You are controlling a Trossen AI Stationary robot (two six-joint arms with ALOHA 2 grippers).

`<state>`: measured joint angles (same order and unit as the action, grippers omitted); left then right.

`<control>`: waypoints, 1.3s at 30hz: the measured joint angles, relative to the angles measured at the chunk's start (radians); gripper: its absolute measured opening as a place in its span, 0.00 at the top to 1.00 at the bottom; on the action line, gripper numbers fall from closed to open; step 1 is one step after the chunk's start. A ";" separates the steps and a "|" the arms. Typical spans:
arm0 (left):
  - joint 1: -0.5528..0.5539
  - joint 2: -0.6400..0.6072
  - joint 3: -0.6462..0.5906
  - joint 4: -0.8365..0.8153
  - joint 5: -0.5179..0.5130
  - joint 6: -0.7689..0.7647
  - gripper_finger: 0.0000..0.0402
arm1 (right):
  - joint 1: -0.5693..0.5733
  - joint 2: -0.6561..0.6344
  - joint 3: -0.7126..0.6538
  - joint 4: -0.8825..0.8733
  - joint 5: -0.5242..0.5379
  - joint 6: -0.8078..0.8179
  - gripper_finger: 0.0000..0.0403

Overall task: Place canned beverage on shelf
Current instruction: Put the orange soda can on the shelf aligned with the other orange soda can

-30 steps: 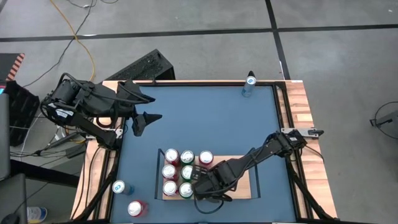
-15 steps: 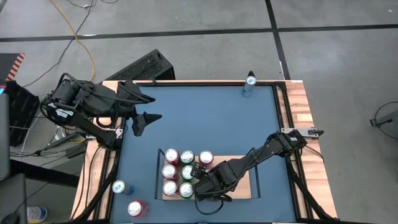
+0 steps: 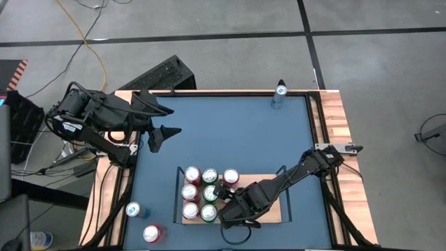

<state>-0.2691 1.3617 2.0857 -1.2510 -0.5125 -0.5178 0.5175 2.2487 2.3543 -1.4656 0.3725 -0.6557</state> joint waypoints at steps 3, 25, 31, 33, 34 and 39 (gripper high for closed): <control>0.000 0.000 0.000 0.000 0.000 0.001 0.16 | 0.006 0.000 0.000 -0.008 0.000 0.057 0.18; 0.000 0.013 0.000 0.007 0.003 -0.021 0.16 | -0.084 -0.178 -0.141 -0.070 -0.040 0.799 0.28; 0.000 0.015 0.000 0.009 0.021 -0.021 0.16 | -0.073 -0.342 -0.403 0.098 -0.067 0.850 0.31; 0.000 0.015 0.000 0.011 0.019 -0.021 0.16 | -0.081 -0.428 -0.523 0.192 -0.060 0.899 0.32; 0.000 0.015 0.000 0.011 0.017 -0.021 0.16 | -0.086 -0.469 -0.586 0.232 -0.060 0.930 0.32; 0.000 0.015 0.000 0.010 0.009 -0.019 0.16 | -0.113 -0.590 -0.848 0.456 -0.060 1.057 0.32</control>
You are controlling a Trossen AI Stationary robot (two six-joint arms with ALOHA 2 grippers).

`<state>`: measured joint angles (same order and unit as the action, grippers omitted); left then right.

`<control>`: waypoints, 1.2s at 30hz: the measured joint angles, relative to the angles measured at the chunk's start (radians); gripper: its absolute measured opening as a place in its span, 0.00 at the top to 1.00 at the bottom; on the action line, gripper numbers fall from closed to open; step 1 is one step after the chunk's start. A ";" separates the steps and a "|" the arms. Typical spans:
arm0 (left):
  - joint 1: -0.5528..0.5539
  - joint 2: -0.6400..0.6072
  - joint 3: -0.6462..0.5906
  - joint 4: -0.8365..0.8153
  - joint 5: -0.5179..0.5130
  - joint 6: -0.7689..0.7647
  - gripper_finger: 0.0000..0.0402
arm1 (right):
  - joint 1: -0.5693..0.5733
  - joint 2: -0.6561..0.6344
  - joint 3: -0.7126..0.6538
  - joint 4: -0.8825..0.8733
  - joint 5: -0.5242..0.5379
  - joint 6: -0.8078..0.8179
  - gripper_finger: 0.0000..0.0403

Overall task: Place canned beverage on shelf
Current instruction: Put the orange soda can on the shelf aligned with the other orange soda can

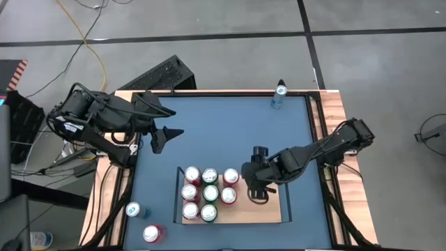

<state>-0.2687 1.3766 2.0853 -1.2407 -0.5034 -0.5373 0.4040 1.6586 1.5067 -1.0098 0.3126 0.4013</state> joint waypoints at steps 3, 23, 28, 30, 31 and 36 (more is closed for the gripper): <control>0.000 0.000 0.000 0.000 -0.001 -0.001 0.16 | -0.014 -0.028 -0.077 0.117 -0.001 0.024 0.32; 0.000 0.000 0.000 -0.003 -0.014 0.002 0.16 | -0.060 0.031 -0.090 0.276 -0.050 -0.108 0.32; 0.000 0.000 0.000 -0.003 -0.021 0.013 0.16 | -0.060 0.031 -0.090 0.293 -0.054 -0.118 0.32; 0.000 0.000 0.000 -0.003 -0.021 0.013 0.16 | -0.060 0.031 -0.090 0.281 -0.054 -0.117 0.32; 0.000 0.000 0.000 -0.004 -0.021 0.014 0.16 | -0.060 0.031 -0.090 0.277 -0.054 -0.119 0.32; 0.000 0.000 0.000 -0.023 -0.011 0.012 0.16 | -0.059 0.024 -0.075 0.277 -0.054 -0.144 0.32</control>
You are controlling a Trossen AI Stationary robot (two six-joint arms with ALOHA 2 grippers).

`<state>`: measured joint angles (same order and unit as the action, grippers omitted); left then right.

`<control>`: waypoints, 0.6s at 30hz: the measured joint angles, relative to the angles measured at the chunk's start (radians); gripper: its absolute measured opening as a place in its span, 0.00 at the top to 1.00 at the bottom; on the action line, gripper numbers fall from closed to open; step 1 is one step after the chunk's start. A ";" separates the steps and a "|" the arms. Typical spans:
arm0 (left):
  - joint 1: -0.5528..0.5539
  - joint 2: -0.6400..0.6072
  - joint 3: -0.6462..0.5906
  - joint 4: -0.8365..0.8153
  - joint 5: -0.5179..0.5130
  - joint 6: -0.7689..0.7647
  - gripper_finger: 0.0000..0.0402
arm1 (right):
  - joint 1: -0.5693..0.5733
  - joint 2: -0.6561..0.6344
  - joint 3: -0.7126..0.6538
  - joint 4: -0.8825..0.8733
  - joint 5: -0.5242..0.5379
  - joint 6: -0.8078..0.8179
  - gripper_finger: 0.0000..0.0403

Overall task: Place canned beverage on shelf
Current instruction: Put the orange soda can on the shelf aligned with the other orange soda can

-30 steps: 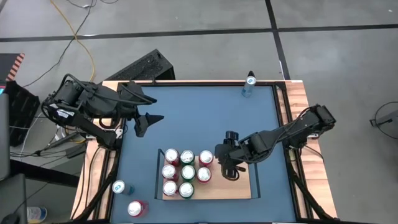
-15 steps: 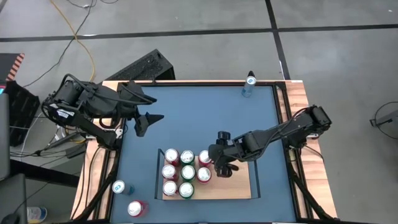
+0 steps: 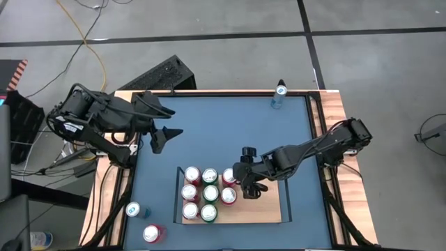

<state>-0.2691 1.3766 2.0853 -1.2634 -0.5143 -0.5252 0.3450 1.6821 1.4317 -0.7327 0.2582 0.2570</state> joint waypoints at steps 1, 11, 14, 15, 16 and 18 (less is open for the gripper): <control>0.000 0.000 0.000 -0.011 0.014 -0.007 0.16 | 0.000 0.000 0.011 -0.017 -0.002 -0.001 0.32; -0.159 0.020 0.000 -0.145 0.169 -0.101 0.16 | 0.026 -0.001 0.216 -0.323 -0.002 -0.020 0.32; -0.272 0.051 0.000 -0.169 0.128 -0.228 0.16 | 0.042 -0.002 0.297 -0.451 -0.001 -0.008 0.32; -0.314 0.066 0.000 -0.182 0.108 -0.270 0.16 | 0.046 -0.002 0.322 -0.493 0.001 0.002 0.32; -0.354 0.082 0.000 -0.198 0.095 -0.311 0.16 | 0.052 -0.002 0.344 -0.535 0.002 0.013 0.32; -0.429 0.122 0.000 -0.232 0.087 -0.375 0.16 | 0.063 -0.002 0.383 -0.615 0.003 0.046 0.32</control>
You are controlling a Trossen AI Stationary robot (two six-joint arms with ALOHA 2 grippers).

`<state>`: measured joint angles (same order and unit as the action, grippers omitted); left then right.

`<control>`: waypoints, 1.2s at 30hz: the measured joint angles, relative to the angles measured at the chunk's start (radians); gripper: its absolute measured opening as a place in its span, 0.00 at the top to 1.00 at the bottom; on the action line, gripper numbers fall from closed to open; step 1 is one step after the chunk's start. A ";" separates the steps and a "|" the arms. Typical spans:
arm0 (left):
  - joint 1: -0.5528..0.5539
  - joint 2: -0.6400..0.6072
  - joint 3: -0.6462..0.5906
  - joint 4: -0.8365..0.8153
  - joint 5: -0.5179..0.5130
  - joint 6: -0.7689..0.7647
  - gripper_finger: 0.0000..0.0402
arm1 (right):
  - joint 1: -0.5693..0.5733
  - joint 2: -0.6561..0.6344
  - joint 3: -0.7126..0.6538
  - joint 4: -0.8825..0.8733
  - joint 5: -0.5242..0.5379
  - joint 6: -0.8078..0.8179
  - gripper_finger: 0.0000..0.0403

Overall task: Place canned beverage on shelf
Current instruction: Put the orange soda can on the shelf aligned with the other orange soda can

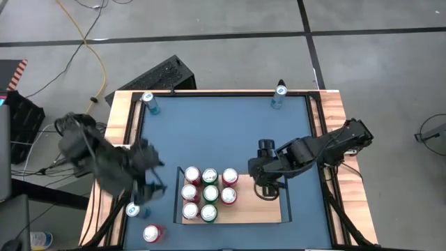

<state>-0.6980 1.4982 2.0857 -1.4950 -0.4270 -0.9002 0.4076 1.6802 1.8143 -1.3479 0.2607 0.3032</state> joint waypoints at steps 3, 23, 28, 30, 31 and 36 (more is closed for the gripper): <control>-0.098 0.073 0.000 -0.031 0.000 -0.032 0.16 | 0.016 0.000 0.034 -0.083 0.001 0.049 0.32; -0.426 0.356 -0.001 -0.012 0.239 0.071 0.16 | 0.130 0.008 0.039 -0.001 0.060 0.210 0.32; -0.408 0.363 -0.001 -0.017 0.240 0.263 0.16 | 0.129 0.008 0.024 0.016 0.061 0.223 0.32; -0.398 0.365 -0.003 -0.015 0.239 0.305 0.16 | 0.130 0.008 0.015 0.025 0.061 0.224 0.32; -0.395 0.366 -0.011 -0.007 0.236 0.324 0.16 | 0.130 0.008 0.011 0.025 0.061 0.225 0.32; -0.388 0.359 -0.126 0.058 0.253 0.369 0.16 | 0.129 0.009 -0.009 0.028 0.060 0.239 0.32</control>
<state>-1.0861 1.8571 1.9594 -1.4374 -0.1739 -0.5312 0.5369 1.6892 1.8054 -1.3201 0.3208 0.5426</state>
